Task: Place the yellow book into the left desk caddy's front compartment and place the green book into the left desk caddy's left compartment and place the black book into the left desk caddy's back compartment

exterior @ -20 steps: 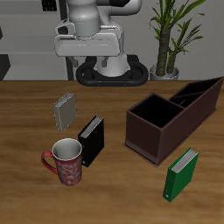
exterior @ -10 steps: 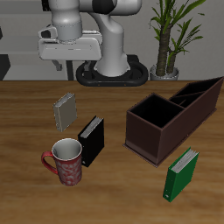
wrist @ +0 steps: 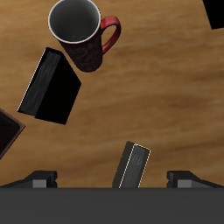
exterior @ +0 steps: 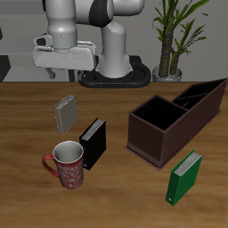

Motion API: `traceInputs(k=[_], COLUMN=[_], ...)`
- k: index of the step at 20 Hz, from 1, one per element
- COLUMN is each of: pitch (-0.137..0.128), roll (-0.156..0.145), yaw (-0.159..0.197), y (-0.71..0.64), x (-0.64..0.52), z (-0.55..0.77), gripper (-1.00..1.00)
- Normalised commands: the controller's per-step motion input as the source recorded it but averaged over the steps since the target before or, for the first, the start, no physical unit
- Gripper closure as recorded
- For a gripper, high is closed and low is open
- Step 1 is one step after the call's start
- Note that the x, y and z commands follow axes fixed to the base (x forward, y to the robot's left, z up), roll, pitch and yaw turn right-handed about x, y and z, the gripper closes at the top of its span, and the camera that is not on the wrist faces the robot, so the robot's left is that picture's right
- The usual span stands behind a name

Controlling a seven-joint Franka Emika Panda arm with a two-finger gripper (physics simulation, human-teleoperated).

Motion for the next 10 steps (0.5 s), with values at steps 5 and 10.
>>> traceInputs(k=[5, 10], pitch=[-0.041, 0.0], roll=[-0.015, -0.015], yaw=[-0.035, -0.079], y=[-0.11, -0.1], x=[-0.06, -0.06], z=[-0.26, -0.35], gripper=[-1.0, -1.0])
